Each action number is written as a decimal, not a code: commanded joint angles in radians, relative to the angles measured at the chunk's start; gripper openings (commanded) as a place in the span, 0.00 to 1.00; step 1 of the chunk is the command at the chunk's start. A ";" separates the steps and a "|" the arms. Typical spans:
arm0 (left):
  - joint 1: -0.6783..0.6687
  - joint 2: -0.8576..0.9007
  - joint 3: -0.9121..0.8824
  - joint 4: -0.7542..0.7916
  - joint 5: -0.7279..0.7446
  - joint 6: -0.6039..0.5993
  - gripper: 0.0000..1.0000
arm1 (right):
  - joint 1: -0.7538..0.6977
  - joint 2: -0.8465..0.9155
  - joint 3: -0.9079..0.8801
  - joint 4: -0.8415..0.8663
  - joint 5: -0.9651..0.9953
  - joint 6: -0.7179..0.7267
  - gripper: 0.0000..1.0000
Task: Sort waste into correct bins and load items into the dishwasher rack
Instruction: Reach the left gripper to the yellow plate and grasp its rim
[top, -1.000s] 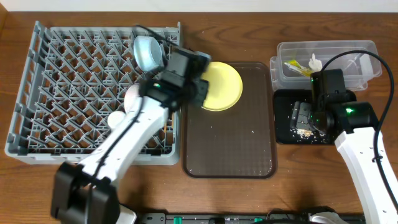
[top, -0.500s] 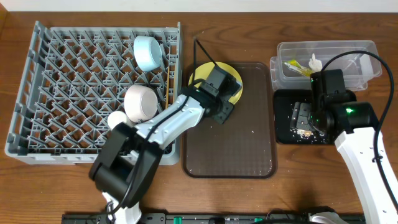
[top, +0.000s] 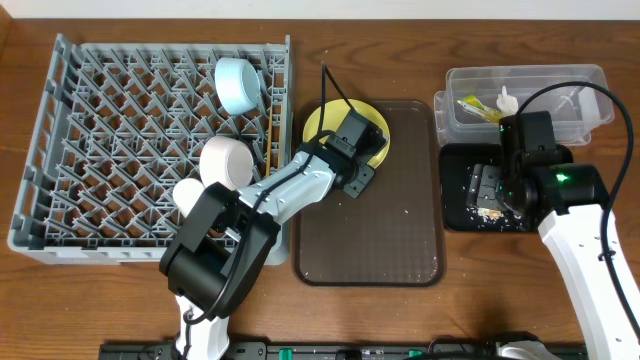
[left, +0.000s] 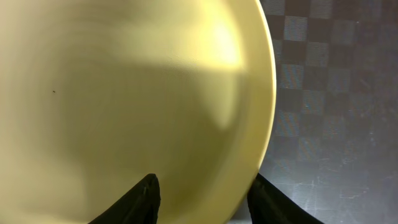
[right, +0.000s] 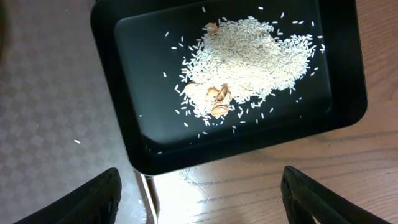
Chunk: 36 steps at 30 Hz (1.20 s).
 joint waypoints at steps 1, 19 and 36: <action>-0.004 0.034 0.013 -0.003 -0.030 0.007 0.47 | -0.012 -0.006 0.019 -0.001 0.007 0.010 0.80; -0.137 0.040 0.012 -0.033 -0.030 0.007 0.06 | -0.012 -0.006 0.019 -0.019 0.008 0.010 0.79; -0.153 -0.270 0.014 -0.097 -0.030 0.002 0.06 | -0.012 -0.006 0.019 -0.018 0.019 0.010 0.79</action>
